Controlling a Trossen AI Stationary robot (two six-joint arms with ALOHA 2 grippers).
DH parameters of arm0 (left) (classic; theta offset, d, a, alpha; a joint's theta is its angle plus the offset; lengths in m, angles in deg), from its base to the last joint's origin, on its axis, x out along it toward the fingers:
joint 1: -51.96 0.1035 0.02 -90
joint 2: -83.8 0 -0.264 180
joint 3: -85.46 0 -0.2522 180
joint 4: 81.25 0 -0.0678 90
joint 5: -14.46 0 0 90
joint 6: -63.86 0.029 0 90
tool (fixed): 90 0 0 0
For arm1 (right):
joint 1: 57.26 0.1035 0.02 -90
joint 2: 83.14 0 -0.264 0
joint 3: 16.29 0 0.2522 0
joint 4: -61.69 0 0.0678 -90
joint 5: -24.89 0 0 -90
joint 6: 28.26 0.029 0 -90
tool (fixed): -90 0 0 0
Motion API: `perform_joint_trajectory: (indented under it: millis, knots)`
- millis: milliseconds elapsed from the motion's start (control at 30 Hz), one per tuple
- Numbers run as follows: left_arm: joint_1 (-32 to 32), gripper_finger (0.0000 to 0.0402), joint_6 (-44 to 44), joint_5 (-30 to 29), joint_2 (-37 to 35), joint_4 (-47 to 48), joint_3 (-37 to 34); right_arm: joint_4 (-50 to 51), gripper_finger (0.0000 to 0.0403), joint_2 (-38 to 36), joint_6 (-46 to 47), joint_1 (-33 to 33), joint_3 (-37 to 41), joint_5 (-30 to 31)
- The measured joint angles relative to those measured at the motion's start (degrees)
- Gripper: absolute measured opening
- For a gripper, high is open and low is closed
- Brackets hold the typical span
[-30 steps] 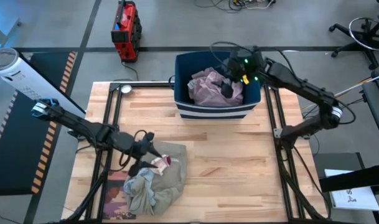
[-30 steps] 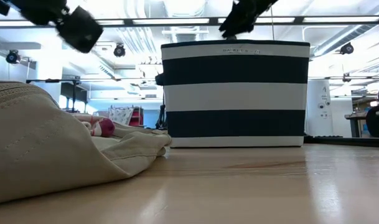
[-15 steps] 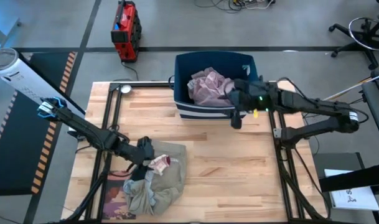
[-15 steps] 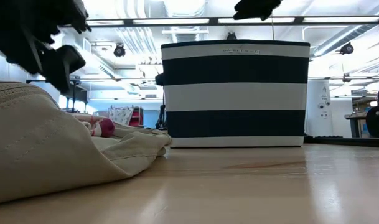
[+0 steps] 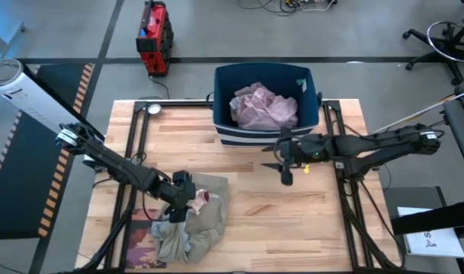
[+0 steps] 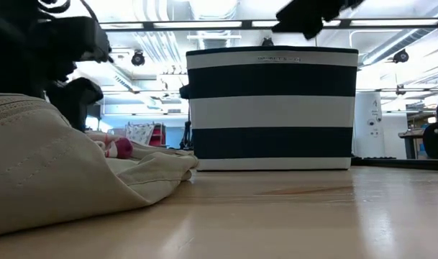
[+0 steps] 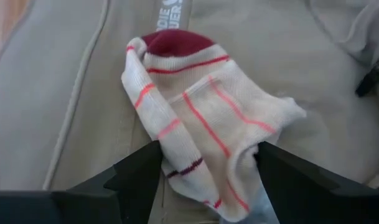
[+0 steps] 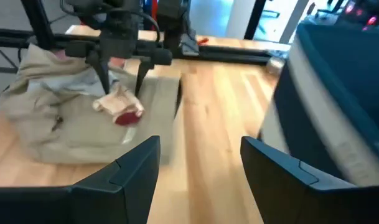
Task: Sort clothes
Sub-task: Put the white patterned sock into the laundry bin
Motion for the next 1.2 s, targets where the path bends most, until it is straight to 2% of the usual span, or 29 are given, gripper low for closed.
perform_joint_trajectory:
  millis: [233, 400, 600, 667, 867, 1000, 1200]
  knots:
    - [0.04, 0.0204, 1.22, -0.13, 2.91, -1.37, 0.00, -4.47, 0.0206, 7.42, 4.83, 0.28, 2.41, 0.02]
    - [0.31, 0.0138, 1.95, -0.39, 2.69, -1.35, 0.04, -11.89, 0.0197, 16.49, 3.19, 0.05, 1.71, -0.07]
    - [0.33, 0.0036, 2.12, 0.02, 0.81, 1.33, 2.92, -15.47, 0.0142, 21.58, 1.63, 0.66, -0.84, 1.04]
    - [0.33, 0.0013, 2.29, 0.02, 0.27, 2.02, 4.61, -16.47, 0.0119, 21.84, 0.56, 0.97, -0.75, 1.04]
    - [0.31, 0.0018, 4.13, -2.50, -1.39, 3.30, 8.86, -21.48, 0.0050, 21.26, -2.49, 1.04, 0.74, 1.59]
    - [0.38, 0.0006, 6.85, -5.52, -3.04, 2.80, 9.59, -23.00, 0.0010, 20.15, -3.79, 1.35, 2.37, 4.63]
    - [1.51, 0.0005, 10.78, -10.22, -6.96, -1.48, 9.22, -25.70, 0.0001, 19.21, -2.05, 1.69, 7.36, 4.19]
